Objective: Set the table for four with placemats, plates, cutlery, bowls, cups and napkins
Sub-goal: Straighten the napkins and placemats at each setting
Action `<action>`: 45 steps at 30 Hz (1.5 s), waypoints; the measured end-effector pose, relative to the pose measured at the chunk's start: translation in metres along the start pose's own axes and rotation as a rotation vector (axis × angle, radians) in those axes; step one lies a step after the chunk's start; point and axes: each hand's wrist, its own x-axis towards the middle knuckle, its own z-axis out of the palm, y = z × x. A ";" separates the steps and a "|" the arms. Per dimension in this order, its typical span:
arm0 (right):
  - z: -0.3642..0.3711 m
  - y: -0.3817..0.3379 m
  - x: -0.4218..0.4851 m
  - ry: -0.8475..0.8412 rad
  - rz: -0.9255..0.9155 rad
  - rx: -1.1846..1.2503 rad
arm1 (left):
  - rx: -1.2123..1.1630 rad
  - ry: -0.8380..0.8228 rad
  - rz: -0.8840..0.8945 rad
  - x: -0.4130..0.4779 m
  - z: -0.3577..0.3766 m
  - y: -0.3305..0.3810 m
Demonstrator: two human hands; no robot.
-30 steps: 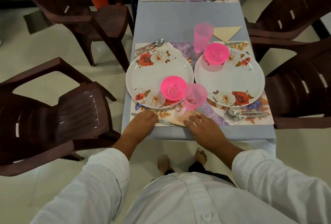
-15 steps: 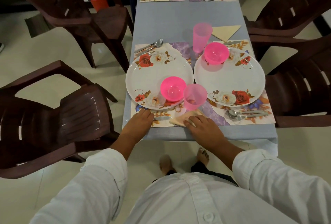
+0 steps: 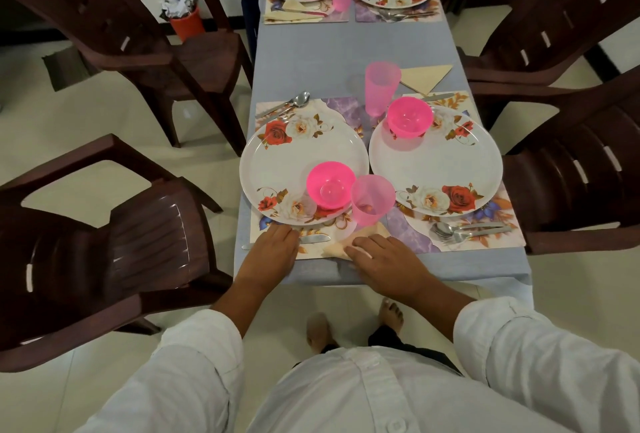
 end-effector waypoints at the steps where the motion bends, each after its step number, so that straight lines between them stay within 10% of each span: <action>1: -0.004 -0.003 0.007 0.041 -0.016 0.001 | -0.005 0.023 0.028 0.003 -0.005 0.004; 7: -0.056 -0.009 0.072 0.380 0.092 0.059 | -0.163 0.304 0.056 0.041 -0.049 0.026; 14: -0.113 0.040 0.131 0.380 0.299 0.078 | -0.254 0.381 -0.065 0.100 -0.077 0.019; 34: -0.057 0.158 0.294 -0.142 0.298 0.150 | -0.374 0.147 -0.485 0.220 -0.104 -0.100; 45: 0.011 0.182 0.366 -0.242 0.465 0.275 | -0.365 -0.020 -0.385 0.302 -0.054 -0.180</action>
